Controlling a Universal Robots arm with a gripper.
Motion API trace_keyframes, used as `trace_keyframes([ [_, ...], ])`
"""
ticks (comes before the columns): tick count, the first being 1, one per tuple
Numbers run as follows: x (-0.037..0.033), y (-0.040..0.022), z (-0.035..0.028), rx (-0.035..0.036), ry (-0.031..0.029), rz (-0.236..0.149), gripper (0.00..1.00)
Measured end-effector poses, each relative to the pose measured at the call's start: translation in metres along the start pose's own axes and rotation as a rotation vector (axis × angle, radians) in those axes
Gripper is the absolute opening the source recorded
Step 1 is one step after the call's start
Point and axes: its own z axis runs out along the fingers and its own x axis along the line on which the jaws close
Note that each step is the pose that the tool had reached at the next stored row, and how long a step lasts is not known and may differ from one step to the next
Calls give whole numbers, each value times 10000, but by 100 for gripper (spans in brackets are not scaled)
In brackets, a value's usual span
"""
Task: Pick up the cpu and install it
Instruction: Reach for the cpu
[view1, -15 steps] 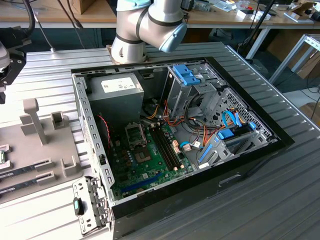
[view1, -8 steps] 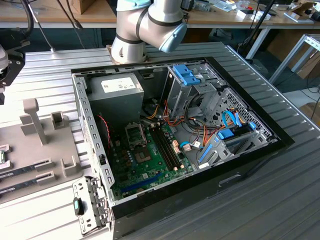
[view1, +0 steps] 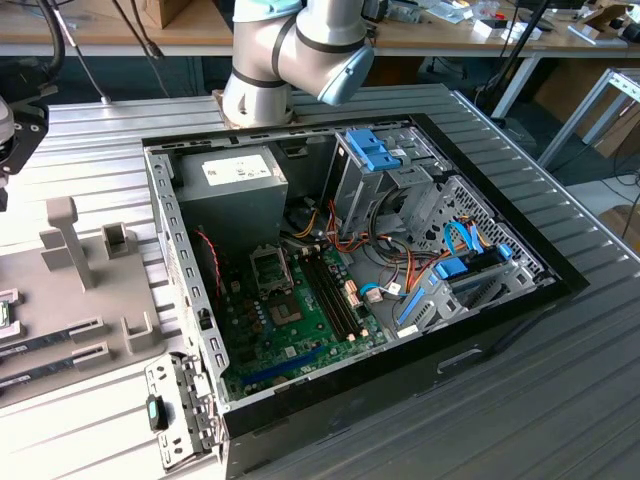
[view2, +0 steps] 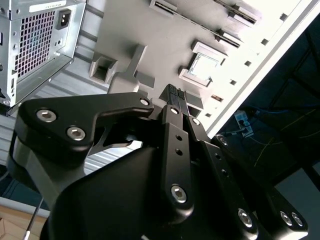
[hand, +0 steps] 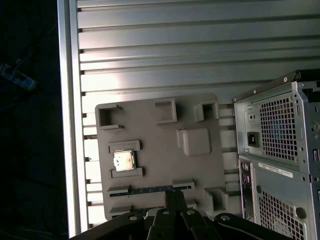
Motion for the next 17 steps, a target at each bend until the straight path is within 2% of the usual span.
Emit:
trace_keyframes([
  [17, 23, -8, 34, -1, -1, 0, 11],
])
